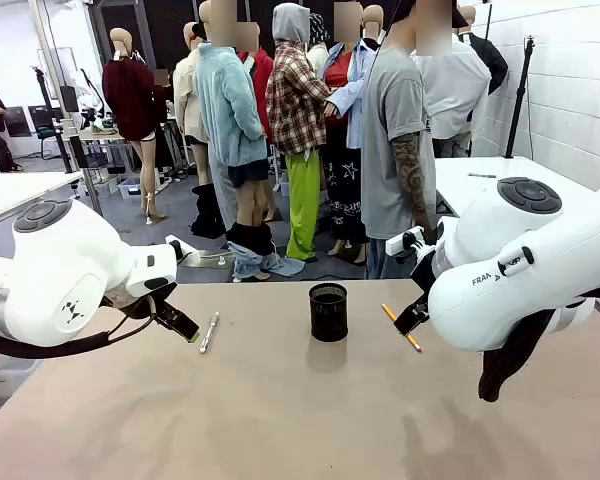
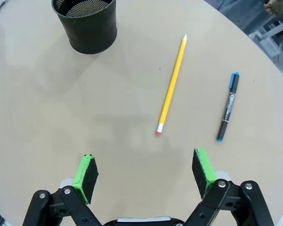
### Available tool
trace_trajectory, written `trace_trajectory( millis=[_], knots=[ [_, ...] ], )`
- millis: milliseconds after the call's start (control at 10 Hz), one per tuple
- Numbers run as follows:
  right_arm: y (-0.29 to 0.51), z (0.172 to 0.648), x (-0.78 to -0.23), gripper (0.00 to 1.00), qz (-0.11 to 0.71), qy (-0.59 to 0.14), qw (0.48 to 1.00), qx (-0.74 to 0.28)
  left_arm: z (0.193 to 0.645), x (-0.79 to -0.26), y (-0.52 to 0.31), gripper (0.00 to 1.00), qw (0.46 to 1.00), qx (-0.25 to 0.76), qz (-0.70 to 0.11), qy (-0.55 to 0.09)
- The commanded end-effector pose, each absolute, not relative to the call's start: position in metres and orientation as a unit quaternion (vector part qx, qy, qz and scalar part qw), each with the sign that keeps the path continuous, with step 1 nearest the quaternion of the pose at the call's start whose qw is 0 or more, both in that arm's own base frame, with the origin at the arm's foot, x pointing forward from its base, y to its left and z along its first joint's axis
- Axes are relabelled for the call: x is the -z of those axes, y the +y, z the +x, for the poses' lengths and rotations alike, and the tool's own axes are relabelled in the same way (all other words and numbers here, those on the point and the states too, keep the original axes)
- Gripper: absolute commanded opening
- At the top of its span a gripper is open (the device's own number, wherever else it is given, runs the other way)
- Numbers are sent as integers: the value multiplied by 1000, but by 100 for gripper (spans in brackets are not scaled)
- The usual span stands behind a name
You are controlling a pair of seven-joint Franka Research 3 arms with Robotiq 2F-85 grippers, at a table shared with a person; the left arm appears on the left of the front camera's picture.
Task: Place the pens into the pen holder.
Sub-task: Pick up a writing instrument from the table and place it into the Pen holder.
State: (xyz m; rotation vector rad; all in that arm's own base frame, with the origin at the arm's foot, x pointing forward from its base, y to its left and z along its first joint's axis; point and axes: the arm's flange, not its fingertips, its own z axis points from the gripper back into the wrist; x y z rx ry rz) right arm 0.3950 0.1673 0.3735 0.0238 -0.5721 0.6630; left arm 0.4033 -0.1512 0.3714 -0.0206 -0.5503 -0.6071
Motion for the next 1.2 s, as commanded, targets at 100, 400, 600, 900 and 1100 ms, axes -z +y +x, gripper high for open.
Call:
trace_trajectory(
  millis=[100, 400, 600, 900, 1100],
  knots=[
    [167, 395, -374, 100, 12, -277, 906, -321, 403, -371, -151, 100, 917, 295, -10, -268],
    [167, 395, -374, 100, 12, -277, 906, -321, 403, -371, -151, 100, 917, 295, -10, -268],
    [167, 395, -374, 100, 12, -277, 906, -321, 403, -371, -151, 100, 917, 295, -10, -268],
    [167, 395, -374, 100, 11, -277, 906, -321, 405, -380, -148, 100, 907, 309, -15, -287],
    [127, 381, -415, 100, -22, -331, 900, -281, 392, -424, -111, 100, 868, 326, -28, -374]
  ],
)
